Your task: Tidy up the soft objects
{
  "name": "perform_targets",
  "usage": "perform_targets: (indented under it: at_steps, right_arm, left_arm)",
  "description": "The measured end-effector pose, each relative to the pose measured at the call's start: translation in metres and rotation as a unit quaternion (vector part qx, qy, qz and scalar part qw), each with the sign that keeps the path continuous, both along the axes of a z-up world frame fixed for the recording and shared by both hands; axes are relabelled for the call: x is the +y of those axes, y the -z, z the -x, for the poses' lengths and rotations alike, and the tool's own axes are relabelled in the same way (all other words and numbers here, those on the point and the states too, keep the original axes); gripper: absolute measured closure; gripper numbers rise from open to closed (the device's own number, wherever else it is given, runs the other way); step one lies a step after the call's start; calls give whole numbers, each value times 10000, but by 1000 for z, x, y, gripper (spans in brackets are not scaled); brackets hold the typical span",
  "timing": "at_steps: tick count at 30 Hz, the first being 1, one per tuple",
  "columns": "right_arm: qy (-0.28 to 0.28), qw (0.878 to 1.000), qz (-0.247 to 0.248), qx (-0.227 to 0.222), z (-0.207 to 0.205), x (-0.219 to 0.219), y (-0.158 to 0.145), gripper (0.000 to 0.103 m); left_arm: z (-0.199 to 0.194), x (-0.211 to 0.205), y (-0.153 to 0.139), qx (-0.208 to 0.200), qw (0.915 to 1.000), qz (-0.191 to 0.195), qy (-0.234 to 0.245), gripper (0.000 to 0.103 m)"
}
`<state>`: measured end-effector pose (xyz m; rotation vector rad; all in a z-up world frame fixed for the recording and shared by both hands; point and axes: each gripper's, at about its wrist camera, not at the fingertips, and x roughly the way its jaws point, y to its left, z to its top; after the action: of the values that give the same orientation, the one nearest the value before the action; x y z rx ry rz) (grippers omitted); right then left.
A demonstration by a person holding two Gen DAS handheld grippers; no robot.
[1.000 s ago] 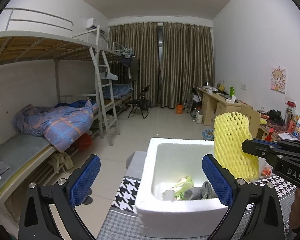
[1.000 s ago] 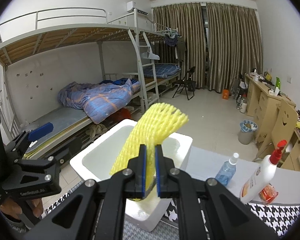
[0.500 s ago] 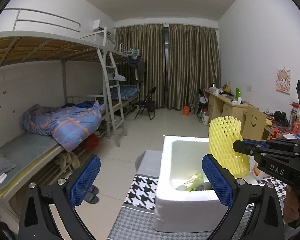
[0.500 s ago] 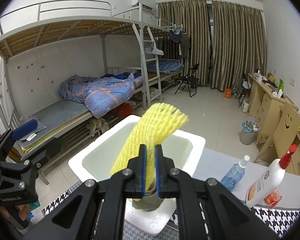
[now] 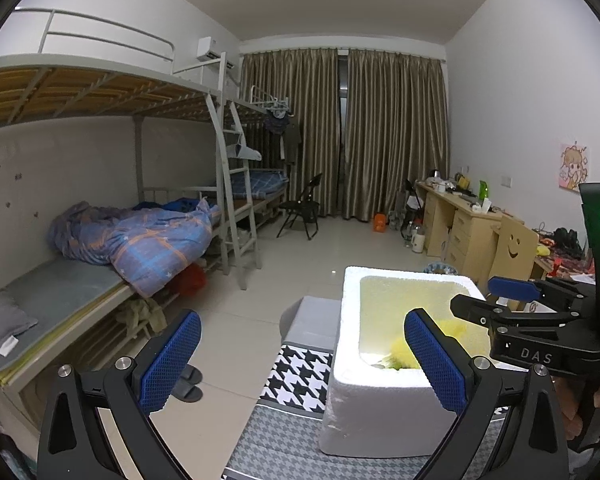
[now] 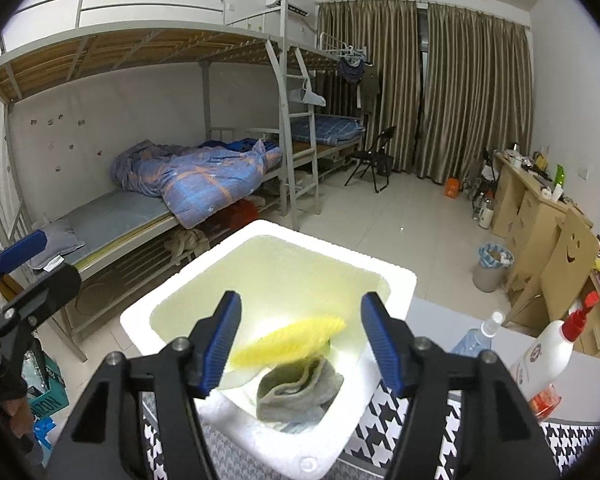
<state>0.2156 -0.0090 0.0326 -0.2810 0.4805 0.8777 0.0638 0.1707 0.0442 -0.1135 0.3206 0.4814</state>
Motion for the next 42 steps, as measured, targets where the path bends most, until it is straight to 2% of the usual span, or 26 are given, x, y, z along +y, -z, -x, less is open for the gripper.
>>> perform_targets:
  at_steps: [4,23,29,31,42]
  right_arm:
    - [11,9998,37,-179,9,-5,-4,34]
    - [148,9988,-383,-261,40,-55,-17,25]
    - [244,9971,-644,-334,51,-76,-18,13]
    - [368,9960,-704,-408,54,-82,-19,6]
    - [547,9918,-999,-572,80,-128,-15,1]
  left_arm:
    - [3,-2,-1,-18,10000,-21,-7,1]
    - [23,-38,-10,-171,9993,0,344,1]
    - [27,-51,-14,-224,9983,-29,544,1]
    - [28,-57,-14,-249,9978,-43,613,1]
    - [42,-91,-15,-435,9942,-225,962,1]
